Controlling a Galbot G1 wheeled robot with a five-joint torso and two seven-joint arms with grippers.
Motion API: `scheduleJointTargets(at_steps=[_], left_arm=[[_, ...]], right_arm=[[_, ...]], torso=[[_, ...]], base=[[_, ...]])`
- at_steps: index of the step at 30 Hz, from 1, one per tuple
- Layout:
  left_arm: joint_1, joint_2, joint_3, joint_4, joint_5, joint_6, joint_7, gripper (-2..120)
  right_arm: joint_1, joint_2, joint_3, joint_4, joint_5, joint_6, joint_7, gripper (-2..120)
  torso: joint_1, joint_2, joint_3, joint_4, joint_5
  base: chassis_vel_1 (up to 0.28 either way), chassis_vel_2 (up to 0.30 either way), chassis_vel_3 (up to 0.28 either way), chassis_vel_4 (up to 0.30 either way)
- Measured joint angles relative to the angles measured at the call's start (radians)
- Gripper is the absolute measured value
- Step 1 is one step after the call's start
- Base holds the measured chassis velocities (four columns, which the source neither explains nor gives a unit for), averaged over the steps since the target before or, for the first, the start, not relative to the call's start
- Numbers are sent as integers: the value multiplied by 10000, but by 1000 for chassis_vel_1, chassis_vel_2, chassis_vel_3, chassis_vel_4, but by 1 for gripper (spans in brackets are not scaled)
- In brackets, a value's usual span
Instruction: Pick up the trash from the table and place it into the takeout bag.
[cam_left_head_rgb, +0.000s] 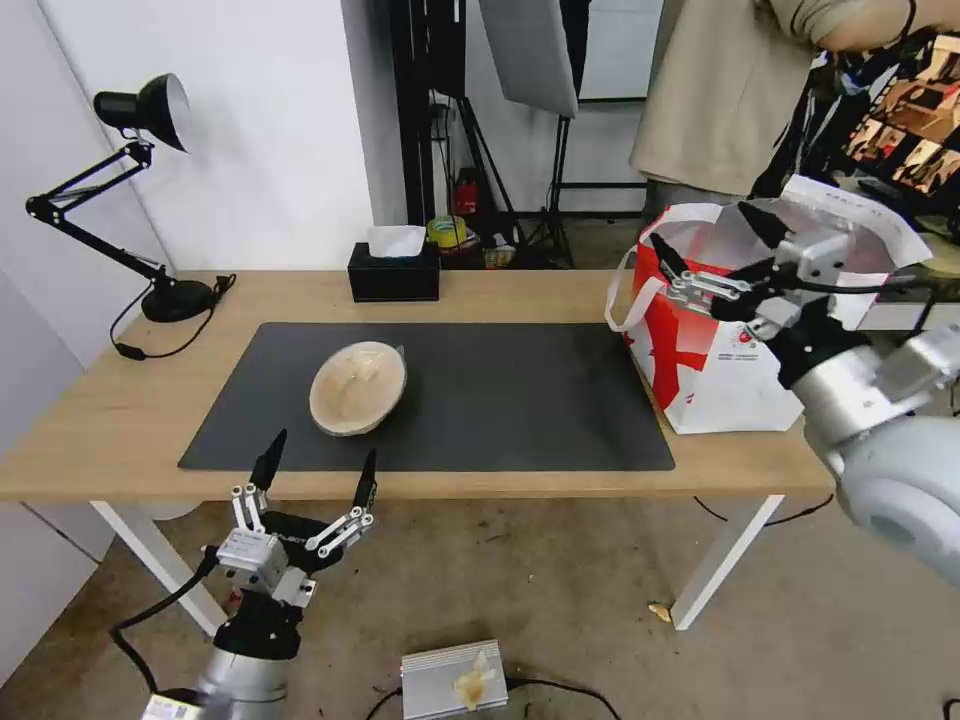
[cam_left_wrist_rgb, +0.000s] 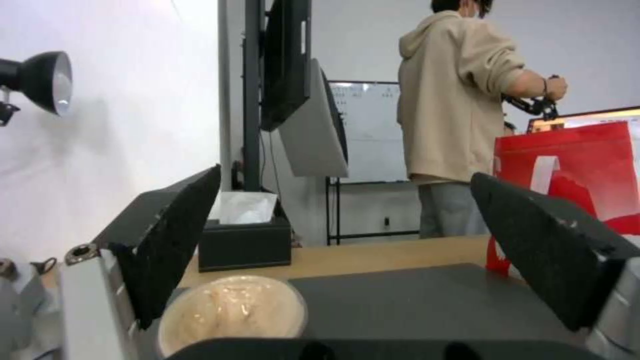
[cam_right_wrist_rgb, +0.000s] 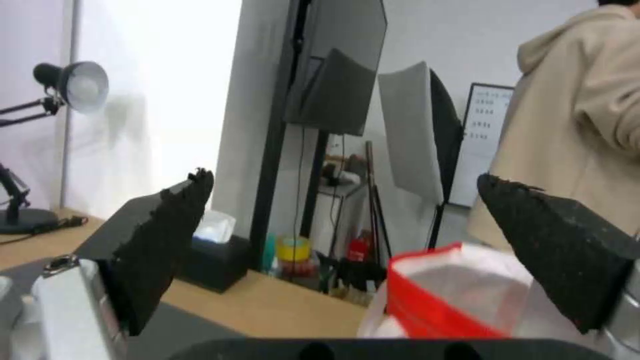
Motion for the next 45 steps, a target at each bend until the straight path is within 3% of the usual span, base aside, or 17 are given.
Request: scheduleJointTargets(at_steps=[8, 10, 26, 45], left_arm=[[-285, 189, 90, 258, -71, 73, 23, 100], [-425, 285, 138, 330, -175, 172, 24, 100], [-757, 515, 341, 604, -253, 279, 234, 100], [-635, 644, 308, 607, -262, 234, 478, 100]], right_arm=[[-1661, 1019, 718, 344, -857, 0, -451, 100], [-2358, 1685, 858, 456, -1413, 0, -758, 100], [-4934, 4267, 688, 847, -3836, 589, -2385, 100], [-5591, 5747, 276, 698, -5278, 1219, -3588, 100]], torso=[[0, 0, 0, 1, 0], [0, 0, 0, 0, -1], [0, 0, 0, 0, 0], [0, 0, 0, 0, 1]], base=[[0, 0, 0, 0], [0, 0, 0, 0], [0, 0, 0, 0], [0, 0, 0, 0]])
